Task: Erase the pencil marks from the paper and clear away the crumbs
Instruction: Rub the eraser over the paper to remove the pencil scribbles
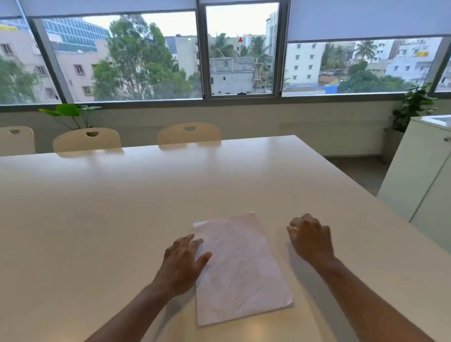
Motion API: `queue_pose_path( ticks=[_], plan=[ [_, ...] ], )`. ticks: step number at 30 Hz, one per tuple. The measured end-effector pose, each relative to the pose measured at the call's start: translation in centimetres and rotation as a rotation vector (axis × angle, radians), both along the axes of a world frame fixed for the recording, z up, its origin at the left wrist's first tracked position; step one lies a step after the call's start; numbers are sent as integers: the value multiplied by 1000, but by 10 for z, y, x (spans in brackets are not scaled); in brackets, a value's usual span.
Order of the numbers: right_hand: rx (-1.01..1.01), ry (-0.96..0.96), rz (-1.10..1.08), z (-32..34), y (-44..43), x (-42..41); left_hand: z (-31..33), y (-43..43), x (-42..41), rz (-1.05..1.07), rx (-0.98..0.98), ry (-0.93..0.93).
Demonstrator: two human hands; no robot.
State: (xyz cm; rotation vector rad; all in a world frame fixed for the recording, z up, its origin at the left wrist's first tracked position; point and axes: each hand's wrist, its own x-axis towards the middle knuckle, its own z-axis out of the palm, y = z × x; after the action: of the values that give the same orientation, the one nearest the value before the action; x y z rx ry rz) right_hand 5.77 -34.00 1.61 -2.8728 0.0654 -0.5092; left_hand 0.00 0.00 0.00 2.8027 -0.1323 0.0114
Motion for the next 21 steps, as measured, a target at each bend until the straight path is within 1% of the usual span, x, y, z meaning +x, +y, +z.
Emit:
queue_pose_path(
  ticks=[1, 3, 5, 8, 13, 16, 19, 21],
  plan=[
    [8, 61, -25, -1, -7, -1, -3, 5, 0, -29, -10, 53],
    [57, 165, -77, -6, -22, -6, -10, 11, -2, -81, 33, 107],
    [113, 237, -97, -9, -34, -15, -18, 15, -3, -100, 63, 89],
    [194, 236, -75, -14, -37, -22, -22, 15, -5, -109, 84, 20],
    [299, 278, -42, -13, -40, -19, -25, 14, -10, -113, 72, -22],
    [342, 223, 62, 3, -28, -13, -26, 13, -11, -106, 82, -41],
    [397, 153, 282, 15, 5, -20, -26, 10, -13, -92, 73, -37],
    [437, 141, 452, 16, 31, -28, -23, 8, -15, -78, 57, -25]
  ],
)
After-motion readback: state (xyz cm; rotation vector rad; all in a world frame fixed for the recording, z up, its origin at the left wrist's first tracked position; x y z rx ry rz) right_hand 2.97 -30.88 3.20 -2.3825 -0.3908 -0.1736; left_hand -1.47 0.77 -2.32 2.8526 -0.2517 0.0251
